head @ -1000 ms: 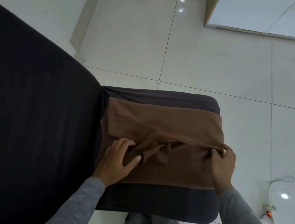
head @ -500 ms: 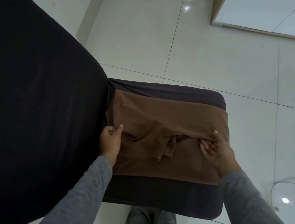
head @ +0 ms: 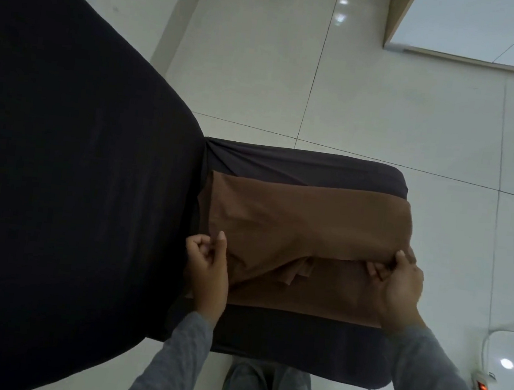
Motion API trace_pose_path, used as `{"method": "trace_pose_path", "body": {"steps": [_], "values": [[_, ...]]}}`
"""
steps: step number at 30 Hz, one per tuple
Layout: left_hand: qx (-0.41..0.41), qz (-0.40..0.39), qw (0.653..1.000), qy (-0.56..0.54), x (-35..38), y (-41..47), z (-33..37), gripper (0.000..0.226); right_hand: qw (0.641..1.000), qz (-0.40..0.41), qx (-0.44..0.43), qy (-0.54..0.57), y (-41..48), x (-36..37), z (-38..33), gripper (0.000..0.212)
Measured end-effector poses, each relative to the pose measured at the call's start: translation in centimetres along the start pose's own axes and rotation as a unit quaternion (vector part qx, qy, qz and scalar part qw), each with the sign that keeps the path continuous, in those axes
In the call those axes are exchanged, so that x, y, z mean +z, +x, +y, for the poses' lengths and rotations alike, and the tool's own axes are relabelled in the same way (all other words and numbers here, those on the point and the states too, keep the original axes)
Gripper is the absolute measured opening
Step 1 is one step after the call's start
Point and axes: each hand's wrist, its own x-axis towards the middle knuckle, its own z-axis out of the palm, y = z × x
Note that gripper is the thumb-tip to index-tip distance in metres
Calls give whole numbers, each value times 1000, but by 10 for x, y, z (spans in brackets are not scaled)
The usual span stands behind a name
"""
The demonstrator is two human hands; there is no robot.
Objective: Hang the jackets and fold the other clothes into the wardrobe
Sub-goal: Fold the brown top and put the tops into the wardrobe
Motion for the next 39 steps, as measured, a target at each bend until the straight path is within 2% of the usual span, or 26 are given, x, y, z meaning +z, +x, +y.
{"method": "trace_pose_path", "body": {"steps": [3,5,7,9,16,21,24,31,39], "values": [[-105,-44,993,12,-8,-1,-11,28,997,-63,37,-26,-13,3,12,10],[-146,-92,985,28,-13,-2,-17,35,991,-98,50,-78,-23,6,23,12],[-143,-152,977,44,-18,-5,-22,30,984,-116,45,-124,-34,6,34,9],[-132,-180,974,42,-23,-9,-22,20,977,-125,15,-169,-45,6,45,7],[-152,-128,980,30,-34,-13,-25,22,918,-168,-106,-343,-81,5,86,14],[-155,-213,964,41,-38,-18,-29,17,907,-145,-93,-385,-74,23,93,19],[-154,-207,965,41,-41,-20,-31,14,909,-134,-83,-385,-72,28,94,20],[-159,-158,974,39,-46,-25,-25,23,947,-106,-58,-299,-91,12,98,20],[-301,-137,942,-62,-50,-46,-26,13,966,-119,-19,-229,-98,-22,97,26]]}}
